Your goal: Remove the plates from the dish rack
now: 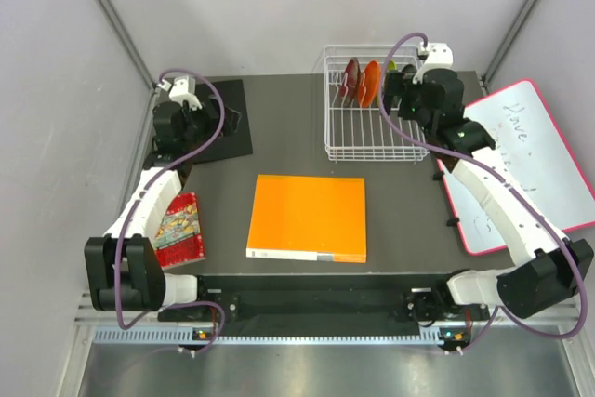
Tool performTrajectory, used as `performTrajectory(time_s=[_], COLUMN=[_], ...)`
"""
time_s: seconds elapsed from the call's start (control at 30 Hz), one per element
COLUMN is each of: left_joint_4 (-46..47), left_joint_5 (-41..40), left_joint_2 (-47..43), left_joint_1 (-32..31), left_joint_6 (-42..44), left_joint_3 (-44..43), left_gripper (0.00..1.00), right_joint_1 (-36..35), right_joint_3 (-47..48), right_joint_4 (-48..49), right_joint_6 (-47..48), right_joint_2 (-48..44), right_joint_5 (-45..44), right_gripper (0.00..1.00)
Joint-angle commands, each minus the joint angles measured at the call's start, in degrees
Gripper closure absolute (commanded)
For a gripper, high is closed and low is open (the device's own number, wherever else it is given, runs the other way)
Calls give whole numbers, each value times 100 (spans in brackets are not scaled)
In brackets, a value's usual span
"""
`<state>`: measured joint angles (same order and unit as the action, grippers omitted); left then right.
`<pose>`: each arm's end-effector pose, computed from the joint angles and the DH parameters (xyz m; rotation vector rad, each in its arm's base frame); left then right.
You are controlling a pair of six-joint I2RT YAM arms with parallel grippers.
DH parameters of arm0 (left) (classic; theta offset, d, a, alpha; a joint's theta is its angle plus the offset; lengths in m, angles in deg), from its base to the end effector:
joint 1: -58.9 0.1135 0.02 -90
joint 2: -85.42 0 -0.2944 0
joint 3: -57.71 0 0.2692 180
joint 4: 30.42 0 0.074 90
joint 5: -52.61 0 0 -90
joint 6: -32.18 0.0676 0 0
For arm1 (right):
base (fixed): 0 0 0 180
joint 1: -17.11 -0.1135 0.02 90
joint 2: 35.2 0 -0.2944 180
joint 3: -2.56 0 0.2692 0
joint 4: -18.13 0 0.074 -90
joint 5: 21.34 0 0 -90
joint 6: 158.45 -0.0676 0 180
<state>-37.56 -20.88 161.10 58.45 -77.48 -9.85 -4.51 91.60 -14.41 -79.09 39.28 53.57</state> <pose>0.3474 -0.0219 0.3242 -0.1063 1.8532 -0.5096 0.3172 0.1068 0.4219 0.0003 1.8758 0.1394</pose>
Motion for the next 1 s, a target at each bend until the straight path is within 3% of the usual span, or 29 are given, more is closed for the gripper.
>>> performTrajectory(time_s=[0.0, 0.03, 0.13, 0.63, 0.97], left_joint_4=[50, 102, 209, 999, 1246], left_joint_5=[-148, -166, -359, 142, 203], left_joint_2=[43, 78, 175, 1220, 1458], left_joint_1=[10, 10, 10, 1, -78], left_joint_6=[-64, -99, -284, -838, -890], left_joint_3=[-395, -395, -351, -236, -166], left_gripper=[1, 1, 1, 1, 1], right_joint_1=[-87, -87, -96, -210, -254], right_joint_3=[127, 49, -128, 3376, 4705], right_joint_4=[366, 680, 859, -152, 94], right_joint_6=[17, 148, 377, 492, 720], right_joint_2=[-82, -109, 56, 3588, 5084], right_joint_5=[119, 451, 323, -46, -257], right_gripper=[0, 0, 0, 1, 19])
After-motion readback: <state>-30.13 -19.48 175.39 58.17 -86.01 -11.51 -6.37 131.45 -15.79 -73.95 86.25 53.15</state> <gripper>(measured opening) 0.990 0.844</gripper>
